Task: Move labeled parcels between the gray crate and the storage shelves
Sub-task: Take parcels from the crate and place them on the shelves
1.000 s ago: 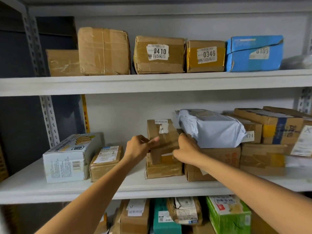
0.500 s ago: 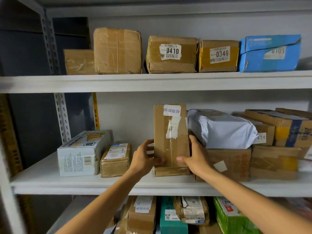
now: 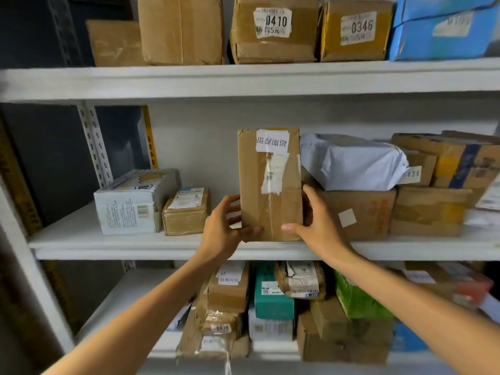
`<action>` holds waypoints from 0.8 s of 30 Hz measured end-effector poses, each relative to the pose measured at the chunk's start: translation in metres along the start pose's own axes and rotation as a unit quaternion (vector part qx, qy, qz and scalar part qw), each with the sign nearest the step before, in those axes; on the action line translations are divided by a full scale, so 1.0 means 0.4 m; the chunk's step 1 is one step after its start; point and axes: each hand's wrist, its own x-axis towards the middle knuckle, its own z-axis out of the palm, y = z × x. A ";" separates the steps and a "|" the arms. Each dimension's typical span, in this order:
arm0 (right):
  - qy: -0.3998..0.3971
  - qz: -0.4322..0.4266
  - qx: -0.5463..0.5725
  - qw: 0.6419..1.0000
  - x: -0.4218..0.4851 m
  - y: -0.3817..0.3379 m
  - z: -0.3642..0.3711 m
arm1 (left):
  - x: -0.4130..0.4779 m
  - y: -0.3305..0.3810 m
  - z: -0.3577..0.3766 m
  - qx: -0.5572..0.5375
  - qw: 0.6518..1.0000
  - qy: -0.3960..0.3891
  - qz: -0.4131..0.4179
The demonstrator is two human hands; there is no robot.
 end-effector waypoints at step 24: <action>0.323 0.331 -0.041 0.886 -1.012 0.346 -0.303 | -0.663 -0.146 0.759 -0.126 0.890 -0.427 -0.100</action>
